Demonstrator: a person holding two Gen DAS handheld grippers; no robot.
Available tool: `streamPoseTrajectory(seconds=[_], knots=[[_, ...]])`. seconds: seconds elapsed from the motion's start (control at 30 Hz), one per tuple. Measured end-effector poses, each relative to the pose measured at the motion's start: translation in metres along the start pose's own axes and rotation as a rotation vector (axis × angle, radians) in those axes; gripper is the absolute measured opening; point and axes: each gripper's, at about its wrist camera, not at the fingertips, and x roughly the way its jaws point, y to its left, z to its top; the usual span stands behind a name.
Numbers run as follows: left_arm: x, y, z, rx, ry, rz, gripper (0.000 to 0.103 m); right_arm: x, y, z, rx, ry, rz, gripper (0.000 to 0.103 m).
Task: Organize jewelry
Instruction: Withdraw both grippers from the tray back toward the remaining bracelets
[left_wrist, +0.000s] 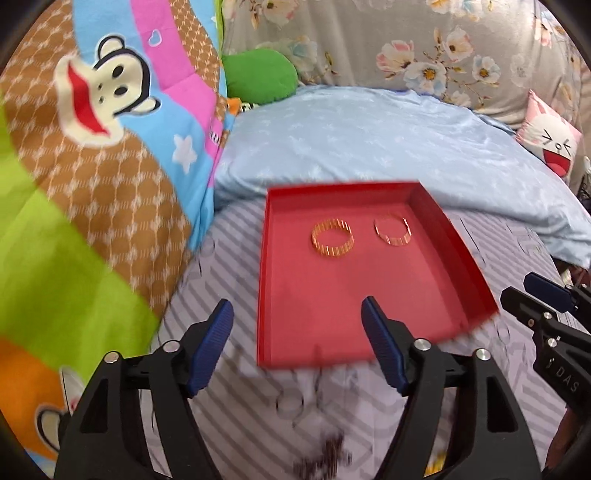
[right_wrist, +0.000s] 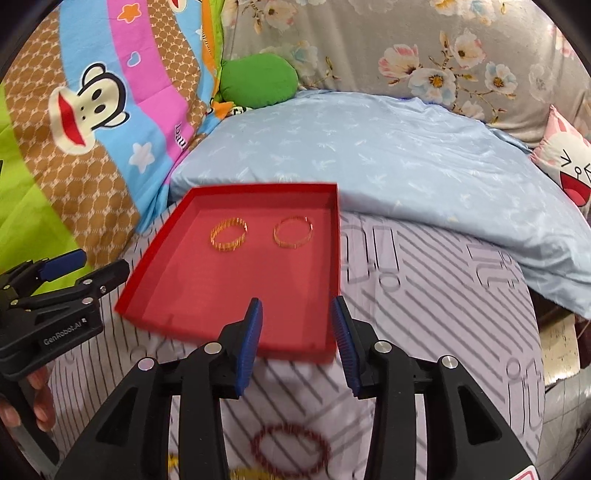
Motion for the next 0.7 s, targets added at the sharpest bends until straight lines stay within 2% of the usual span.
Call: streamPoseTrajectory(seconds=[0.2, 0.4, 0.57, 0.7], knots=[[-0.012, 0.0, -0.058, -0.011, 0.066, -0.017, 0.07, -0.023, -0.005, -0.062, 0.003, 0.053, -0.018, 0.042], [-0.015, 0.0, -0.104, -0.059, 0.121, -0.037, 0.07, -0.032, -0.012, -0.106, 0.049, 0.104, -0.025, 0.042], [-0.017, 0.002, -0.127, -0.071, 0.138, -0.016, 0.07, -0.039, -0.014, -0.13, 0.078, 0.129, -0.012, 0.042], [-0.016, 0.011, -0.133, -0.101, 0.146, -0.007, 0.07, -0.038, -0.012, -0.14, 0.09, 0.146, 0.003, 0.042]])
